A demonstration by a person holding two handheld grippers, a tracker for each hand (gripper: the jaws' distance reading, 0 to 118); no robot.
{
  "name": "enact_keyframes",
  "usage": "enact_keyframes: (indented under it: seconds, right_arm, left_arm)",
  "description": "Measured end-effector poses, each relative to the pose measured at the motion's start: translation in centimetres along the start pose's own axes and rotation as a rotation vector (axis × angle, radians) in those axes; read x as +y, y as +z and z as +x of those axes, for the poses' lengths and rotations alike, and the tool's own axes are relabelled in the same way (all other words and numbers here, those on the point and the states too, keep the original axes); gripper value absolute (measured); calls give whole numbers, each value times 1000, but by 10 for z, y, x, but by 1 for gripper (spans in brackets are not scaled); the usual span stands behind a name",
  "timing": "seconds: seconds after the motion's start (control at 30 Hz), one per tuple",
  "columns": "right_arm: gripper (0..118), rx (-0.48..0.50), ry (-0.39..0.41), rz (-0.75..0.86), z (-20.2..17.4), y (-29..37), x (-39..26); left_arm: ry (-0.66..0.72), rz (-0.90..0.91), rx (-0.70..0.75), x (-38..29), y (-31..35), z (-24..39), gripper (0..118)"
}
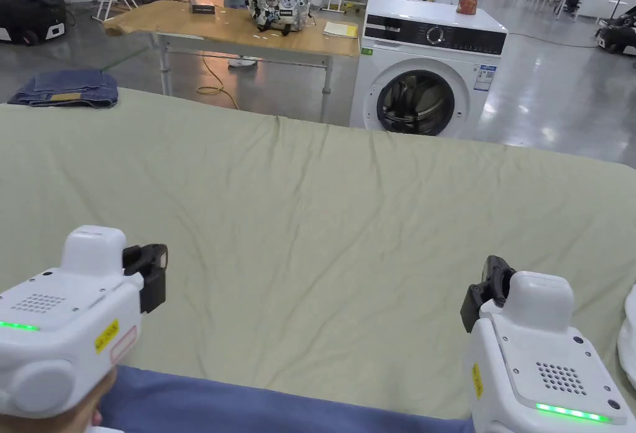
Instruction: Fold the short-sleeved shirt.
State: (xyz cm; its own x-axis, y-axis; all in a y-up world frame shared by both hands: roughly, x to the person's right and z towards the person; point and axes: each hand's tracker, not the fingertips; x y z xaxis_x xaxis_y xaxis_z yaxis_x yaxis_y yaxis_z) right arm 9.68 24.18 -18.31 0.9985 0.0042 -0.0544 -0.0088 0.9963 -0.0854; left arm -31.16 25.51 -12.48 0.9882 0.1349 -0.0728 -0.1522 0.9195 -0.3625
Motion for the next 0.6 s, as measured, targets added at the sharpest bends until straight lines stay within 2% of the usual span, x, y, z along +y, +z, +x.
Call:
enact_keyframes:
  seconds: [0.03, 0.2, 0.4, 0.47, 0.5, 0.6]
  right_arm:
    - [0, 0, 4, -1, 0, 0, -1]
    - [0, -2, 17, 2, 2, -2, -2]
    - [0, 11, 21, -36, 2, -8, -7]
    - [0, 16, 19, -48, 2, -8, -9]
    - [0, 16, 19, -53, 1, -8, -10]
    - [0, 21, 27, -63, 0, -7, -11]
  left_arm:
    - [41, -6, -14, 1, 1, -13, 0]
    - [155, -267, -171, -3, -8, -76, 0]
    - [418, -528, -471, -38, -46, -164, 0]
    - [473, -580, -454, -48, -45, -173, 2]
    - [511, -583, -460, -55, -47, -182, 11]
    - [608, -639, -479, -79, -54, -201, 74]
